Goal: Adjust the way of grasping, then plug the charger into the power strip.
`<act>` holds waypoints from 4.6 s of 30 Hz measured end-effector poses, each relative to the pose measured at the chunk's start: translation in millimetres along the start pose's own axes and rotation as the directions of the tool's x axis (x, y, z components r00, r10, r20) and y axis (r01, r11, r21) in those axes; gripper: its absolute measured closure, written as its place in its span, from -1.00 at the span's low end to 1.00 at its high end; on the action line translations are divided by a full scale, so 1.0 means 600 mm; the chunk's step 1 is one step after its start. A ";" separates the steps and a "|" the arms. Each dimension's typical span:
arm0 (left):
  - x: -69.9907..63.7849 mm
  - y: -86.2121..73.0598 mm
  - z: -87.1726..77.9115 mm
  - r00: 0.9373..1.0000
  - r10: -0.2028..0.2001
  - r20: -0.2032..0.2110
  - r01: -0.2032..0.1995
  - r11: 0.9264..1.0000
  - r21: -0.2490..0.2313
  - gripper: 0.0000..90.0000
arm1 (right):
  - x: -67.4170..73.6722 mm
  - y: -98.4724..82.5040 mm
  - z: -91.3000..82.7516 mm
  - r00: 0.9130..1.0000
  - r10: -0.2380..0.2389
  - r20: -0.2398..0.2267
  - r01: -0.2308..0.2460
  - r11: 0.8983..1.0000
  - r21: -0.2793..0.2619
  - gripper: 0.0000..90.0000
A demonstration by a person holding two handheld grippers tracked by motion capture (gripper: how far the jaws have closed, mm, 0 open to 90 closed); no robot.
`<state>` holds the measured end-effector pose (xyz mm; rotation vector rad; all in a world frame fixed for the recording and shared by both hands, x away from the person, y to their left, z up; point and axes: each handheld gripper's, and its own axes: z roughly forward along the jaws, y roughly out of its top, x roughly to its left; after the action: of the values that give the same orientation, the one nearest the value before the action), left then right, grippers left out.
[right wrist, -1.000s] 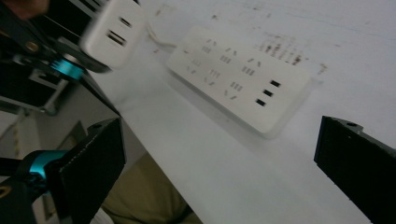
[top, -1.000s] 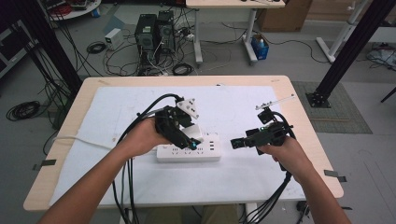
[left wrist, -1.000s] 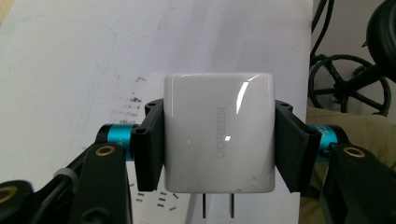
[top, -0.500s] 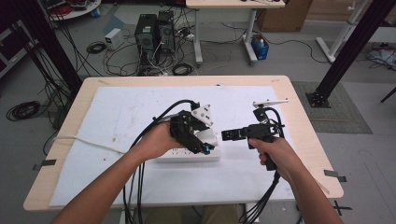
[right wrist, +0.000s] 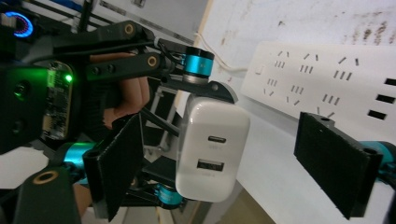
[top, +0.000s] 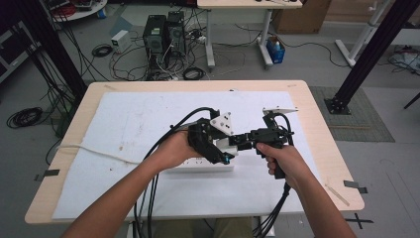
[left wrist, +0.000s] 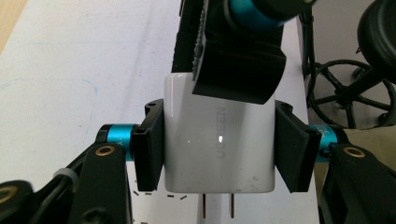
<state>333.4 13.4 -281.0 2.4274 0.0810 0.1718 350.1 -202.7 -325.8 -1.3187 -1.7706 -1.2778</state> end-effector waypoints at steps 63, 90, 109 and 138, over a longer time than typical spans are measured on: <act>0.089 -0.227 -0.156 0.942 -0.296 -0.155 0.331 0.888 0.319 -0.56 | 0.048 0.027 -0.032 0.715 -0.509 0.480 0.404 0.860 0.311 0.38; 0.069 -0.262 -0.186 0.957 -0.255 -0.135 0.288 0.868 0.405 -0.56 | 0.076 0.038 -0.066 0.539 -0.619 0.572 0.404 0.785 0.469 0.38; 0.088 -0.286 -0.203 0.918 -0.311 -0.247 0.389 0.830 0.401 -0.56 | 0.096 0.085 -0.011 0.505 -0.684 0.527 0.403 0.727 0.556 0.38; 0.087 -0.329 -0.174 0.940 -0.257 -0.225 0.333 0.837 0.435 -0.56 | 0.038 0.100 0.210 0.412 -0.891 0.192 0.468 0.387 0.795 0.38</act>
<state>367.3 235.7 -325.9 2.8346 0.6377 0.2231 409.7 -74.8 -332.2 -0.4561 -3.1481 -0.3810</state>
